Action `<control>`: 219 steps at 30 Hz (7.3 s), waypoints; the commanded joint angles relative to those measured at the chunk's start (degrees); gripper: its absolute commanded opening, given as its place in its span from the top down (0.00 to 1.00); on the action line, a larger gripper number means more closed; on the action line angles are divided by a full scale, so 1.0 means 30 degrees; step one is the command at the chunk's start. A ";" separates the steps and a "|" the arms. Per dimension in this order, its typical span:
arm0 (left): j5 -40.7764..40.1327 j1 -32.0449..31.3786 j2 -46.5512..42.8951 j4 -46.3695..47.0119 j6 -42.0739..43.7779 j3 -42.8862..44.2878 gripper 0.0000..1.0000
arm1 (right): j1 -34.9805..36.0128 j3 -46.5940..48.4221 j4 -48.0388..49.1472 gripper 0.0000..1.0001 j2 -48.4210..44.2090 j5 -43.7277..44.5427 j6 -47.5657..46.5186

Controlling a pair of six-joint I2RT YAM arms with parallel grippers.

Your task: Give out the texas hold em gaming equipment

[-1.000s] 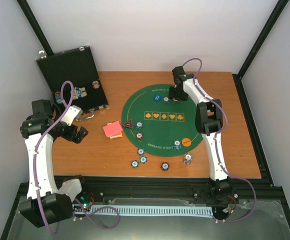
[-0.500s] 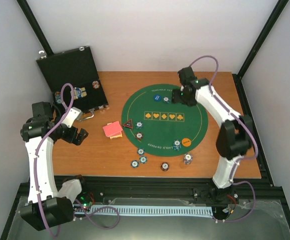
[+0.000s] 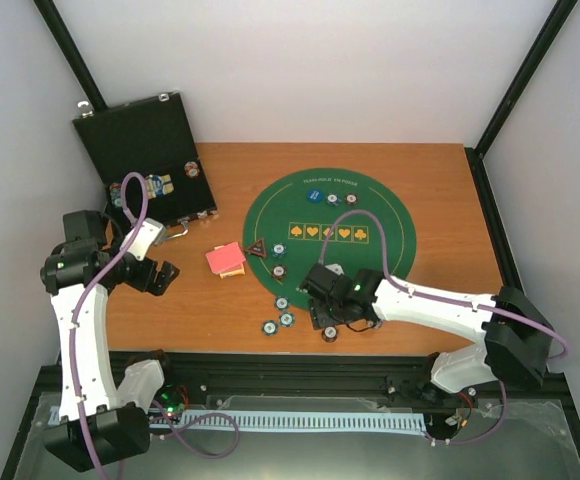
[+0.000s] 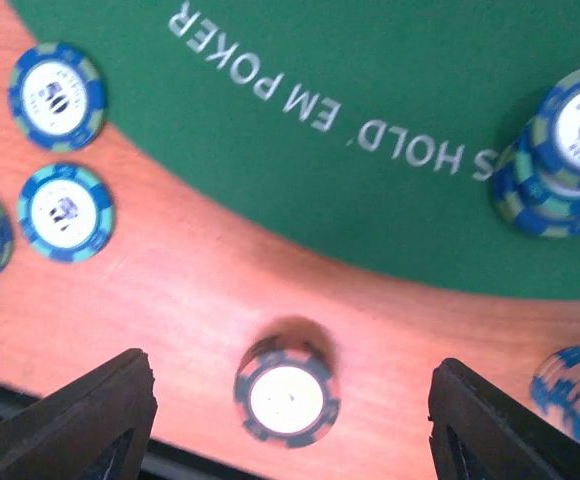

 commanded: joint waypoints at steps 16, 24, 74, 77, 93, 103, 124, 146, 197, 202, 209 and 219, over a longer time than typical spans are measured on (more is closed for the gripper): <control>0.0412 0.0038 -0.0620 -0.0471 0.0094 -0.0126 0.00 | 0.3289 -0.2420 0.1809 0.25 0.0696 0.0131 0.4057; 0.0396 0.0035 -0.0478 -0.0331 -0.0021 -0.0016 0.00 | 0.3256 -0.2813 0.2386 0.32 0.1119 -0.0067 0.3825; 0.0291 0.0042 -0.0613 -0.0340 0.0127 0.0085 0.00 | -0.2458 -0.1063 0.2060 0.68 0.1419 -0.0012 -0.0117; 0.0324 0.0042 -0.0620 -0.0369 0.0113 0.0142 0.00 | -0.2814 -0.1565 0.2642 0.68 0.1708 -0.0172 -0.0169; 0.0232 0.0034 -0.0795 -0.0466 0.0127 0.0293 0.00 | -0.3453 -0.2216 0.3834 0.66 0.2728 -0.0459 -0.0453; 0.0126 0.0034 -0.1019 -0.0500 0.0273 0.0166 0.00 | -0.3510 -0.1930 0.3369 0.49 0.2590 -0.0126 -0.0530; 0.0235 0.0034 -0.1088 -0.0679 0.0331 0.0342 0.00 | -0.3836 0.0825 -0.3009 0.22 -0.2083 0.1592 -0.0928; 0.0373 0.0051 -0.1030 -0.0820 0.0451 0.0583 0.00 | -0.5545 -0.3337 -0.2273 0.21 -0.3693 0.0818 0.1611; 0.0205 0.0034 -0.0898 -0.0602 0.0478 0.0672 0.00 | -0.6325 -0.3905 -0.1752 0.76 -0.4015 0.0324 0.1050; 0.0168 0.0040 -0.0897 -0.0525 0.0421 0.0718 0.00 | -0.6317 -0.2258 -0.2955 0.77 -0.4667 0.0622 0.0860; 0.0099 0.0039 -0.0875 -0.0586 0.0449 0.0885 0.00 | -0.6299 0.0476 -0.3930 0.79 -0.3866 0.0690 0.0008; 0.0071 0.0042 -0.0862 -0.0504 0.0319 0.0621 0.00 | -0.5063 0.4467 -0.2407 0.80 0.1564 0.0562 -0.0945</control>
